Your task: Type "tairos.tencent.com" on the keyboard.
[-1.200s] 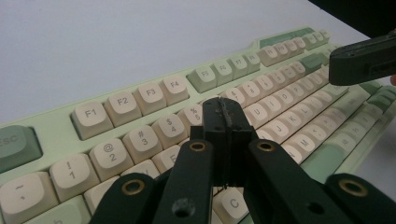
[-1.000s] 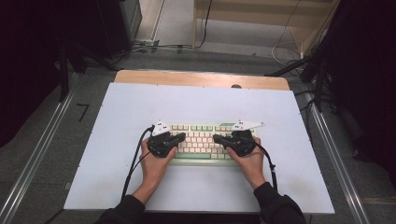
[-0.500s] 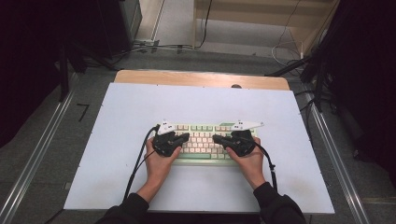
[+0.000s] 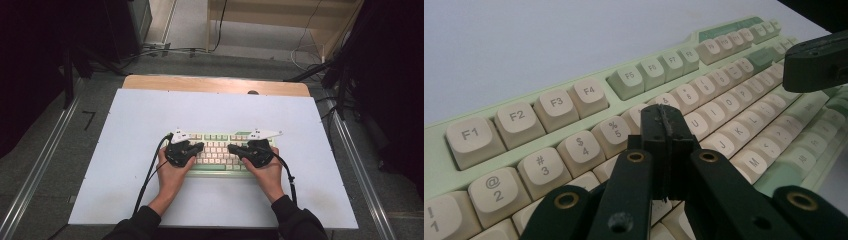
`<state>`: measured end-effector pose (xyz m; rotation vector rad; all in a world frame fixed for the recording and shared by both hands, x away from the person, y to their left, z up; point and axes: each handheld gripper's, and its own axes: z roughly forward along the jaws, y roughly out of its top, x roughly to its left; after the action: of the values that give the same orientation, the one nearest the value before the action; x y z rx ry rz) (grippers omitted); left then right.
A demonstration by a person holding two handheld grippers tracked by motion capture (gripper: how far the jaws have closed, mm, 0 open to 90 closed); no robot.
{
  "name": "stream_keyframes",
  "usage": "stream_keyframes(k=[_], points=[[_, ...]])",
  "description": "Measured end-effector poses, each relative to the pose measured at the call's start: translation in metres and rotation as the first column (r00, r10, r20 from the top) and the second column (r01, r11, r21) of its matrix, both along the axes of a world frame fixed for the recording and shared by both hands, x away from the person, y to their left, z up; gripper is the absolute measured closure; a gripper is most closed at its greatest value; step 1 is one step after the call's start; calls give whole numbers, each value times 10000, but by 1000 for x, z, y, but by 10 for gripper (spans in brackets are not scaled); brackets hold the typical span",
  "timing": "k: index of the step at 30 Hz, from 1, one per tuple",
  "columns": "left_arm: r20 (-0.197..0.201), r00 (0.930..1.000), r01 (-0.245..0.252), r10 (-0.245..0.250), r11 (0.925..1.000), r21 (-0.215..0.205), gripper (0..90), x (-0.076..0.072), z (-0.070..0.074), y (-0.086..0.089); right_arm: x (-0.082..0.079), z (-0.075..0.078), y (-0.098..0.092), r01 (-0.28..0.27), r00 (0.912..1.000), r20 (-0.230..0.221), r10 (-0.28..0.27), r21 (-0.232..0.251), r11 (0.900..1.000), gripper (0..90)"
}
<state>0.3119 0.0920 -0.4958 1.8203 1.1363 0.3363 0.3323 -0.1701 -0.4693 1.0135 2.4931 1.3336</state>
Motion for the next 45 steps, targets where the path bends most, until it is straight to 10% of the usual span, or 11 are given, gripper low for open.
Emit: stream_keyframes(k=[45], points=[[-202, 9998, 76, -78, 9999, -110, 900, 2, 0, 0, -1, 0, 2, 11, 10000, 29, -11, -60, 10000, 881]])
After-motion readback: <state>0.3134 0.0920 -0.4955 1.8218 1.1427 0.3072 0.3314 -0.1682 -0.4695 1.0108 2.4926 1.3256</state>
